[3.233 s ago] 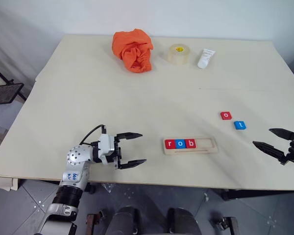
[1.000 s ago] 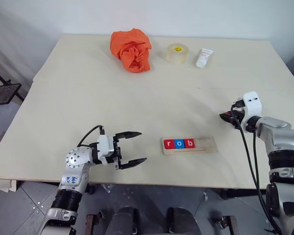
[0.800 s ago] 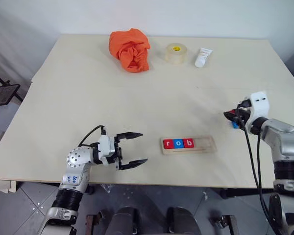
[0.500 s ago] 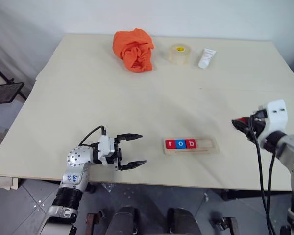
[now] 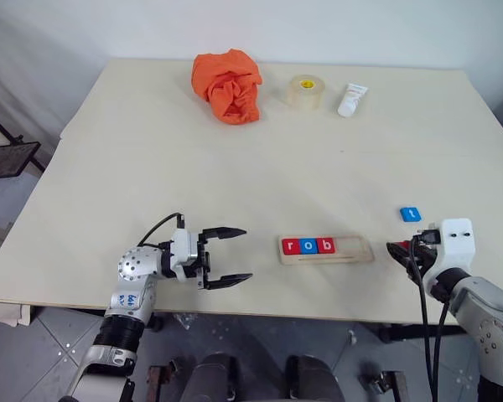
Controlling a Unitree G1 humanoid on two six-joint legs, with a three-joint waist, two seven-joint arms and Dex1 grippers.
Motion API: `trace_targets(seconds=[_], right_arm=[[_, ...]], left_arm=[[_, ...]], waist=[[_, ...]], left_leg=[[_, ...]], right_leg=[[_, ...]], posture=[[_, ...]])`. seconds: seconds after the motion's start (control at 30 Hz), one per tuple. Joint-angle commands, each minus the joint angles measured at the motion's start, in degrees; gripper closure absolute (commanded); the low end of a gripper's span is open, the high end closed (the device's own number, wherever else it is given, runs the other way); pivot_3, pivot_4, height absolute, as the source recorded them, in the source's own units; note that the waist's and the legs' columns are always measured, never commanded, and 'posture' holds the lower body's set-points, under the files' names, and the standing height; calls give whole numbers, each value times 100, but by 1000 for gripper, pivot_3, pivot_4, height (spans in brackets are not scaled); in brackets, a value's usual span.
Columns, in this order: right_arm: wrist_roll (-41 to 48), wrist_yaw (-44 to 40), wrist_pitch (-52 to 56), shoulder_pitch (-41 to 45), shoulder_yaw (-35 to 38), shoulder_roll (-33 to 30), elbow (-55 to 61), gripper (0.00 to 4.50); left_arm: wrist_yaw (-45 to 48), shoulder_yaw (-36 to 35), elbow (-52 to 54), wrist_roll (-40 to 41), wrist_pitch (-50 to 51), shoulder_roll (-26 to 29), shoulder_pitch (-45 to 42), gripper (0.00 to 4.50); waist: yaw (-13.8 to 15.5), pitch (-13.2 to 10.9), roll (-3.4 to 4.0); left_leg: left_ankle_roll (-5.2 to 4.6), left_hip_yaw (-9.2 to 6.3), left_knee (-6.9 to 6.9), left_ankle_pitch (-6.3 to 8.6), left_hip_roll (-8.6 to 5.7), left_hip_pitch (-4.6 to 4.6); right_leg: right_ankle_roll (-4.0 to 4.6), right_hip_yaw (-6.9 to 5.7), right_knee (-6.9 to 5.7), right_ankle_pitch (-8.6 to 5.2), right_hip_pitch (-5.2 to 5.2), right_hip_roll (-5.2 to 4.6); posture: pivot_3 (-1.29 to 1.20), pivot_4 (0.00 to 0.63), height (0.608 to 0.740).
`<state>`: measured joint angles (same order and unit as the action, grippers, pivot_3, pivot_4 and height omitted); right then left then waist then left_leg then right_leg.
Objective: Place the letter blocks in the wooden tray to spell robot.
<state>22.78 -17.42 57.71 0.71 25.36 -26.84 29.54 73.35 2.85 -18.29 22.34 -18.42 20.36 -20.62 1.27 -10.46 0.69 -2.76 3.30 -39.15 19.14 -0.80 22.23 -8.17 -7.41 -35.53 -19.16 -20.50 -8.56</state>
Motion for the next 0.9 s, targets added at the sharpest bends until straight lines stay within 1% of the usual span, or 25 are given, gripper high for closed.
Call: trace_targets(seconds=[0.03,0.07,0.1,0.17,0.3,0.37,0.43,0.5,0.57,0.67,0.7,0.77,0.9], right_arm=[[-54,111,-233,-23,41,40,-11,2697],[-57,120,-260,-20,30,41,-30,2307],[-53,132,-281,-10,12,54,-41,2044],[-40,138,-316,-1,-14,60,-41,1368],[13,-6,-458,0,57,-86,30,17],[120,-258,-500,-41,123,-276,81,17],[270,-654,-595,-78,248,-597,52,17],[369,-1216,-767,-136,295,-1091,-100,17],[422,-1626,-932,-224,274,-1448,-233,17],[231,-2755,-1591,-390,-10,-2395,-798,17],[196,-2970,-1775,-408,-68,-2566,-943,17],[9,-3579,-2257,-244,-431,-3072,-1496,17],[-330,-4385,-3060,176,-1077,-3601,-2387,17]], left_arm=[[32,-22,70,60,-51,-10,-39,0],[33,-22,71,59,-53,-10,-38,0],[26,-23,91,64,-44,-11,-26,0],[17,-24,125,70,-36,-10,2,0],[2,-28,162,72,-29,-2,38,0],[-4,-29,182,75,-20,3,52,0],[-7,-29,207,79,-12,9,76,0],[-11,-26,225,81,-1,11,97,0],[-20,-19,251,78,9,7,114,0],[-30,-2,304,84,31,-7,162,0],[-37,2,332,88,43,-9,182,0],[-49,16,407,92,73,-10,251,0],[-85,23,576,96,128,8,389,0]], waist=[[-1,0,0],[-2,0,0],[0,0,0],[4,0,0],[1,0,0],[2,0,0],[4,0,0],[6,0,0],[6,0,-1],[8,-1,-1],[7,-1,-2],[6,-2,-3],[-13,-2,-3]], left_leg=[[0,0,0,0,0,0],[0,1,0,0,0,0],[0,1,0,0,0,0],[0,1,0,0,0,0],[0,1,0,0,0,0],[0,1,0,0,0,0],[0,2,0,0,-1,0],[-1,2,0,0,-1,0],[-2,3,0,0,-1,0],[-3,4,1,0,-1,0],[-4,5,1,0,-1,-1],[-4,6,0,0,1,-2],[-4,10,1,0,5,-6]], right_leg=[[0,0,0,0,0,0],[0,0,0,0,0,0],[0,0,0,0,0,0],[0,1,0,0,0,0],[0,1,0,0,0,0],[0,1,0,0,0,0],[0,2,1,0,0,-1],[0,2,1,0,0,-1],[0,2,2,0,1,0],[0,2,6,0,3,-1],[-1,2,8,0,5,-1],[-1,0,12,0,8,0],[-1,-1,13,0,9,0]], posture=[[0,150,740],[0,150,740],[0,150,740],[0,150,740],[0,150,740],[0,150,740],[0,150,740],[0,150,740],[0,150,740],[0,150,740],[0,150,740],[0,150,740],[0,150,740]])
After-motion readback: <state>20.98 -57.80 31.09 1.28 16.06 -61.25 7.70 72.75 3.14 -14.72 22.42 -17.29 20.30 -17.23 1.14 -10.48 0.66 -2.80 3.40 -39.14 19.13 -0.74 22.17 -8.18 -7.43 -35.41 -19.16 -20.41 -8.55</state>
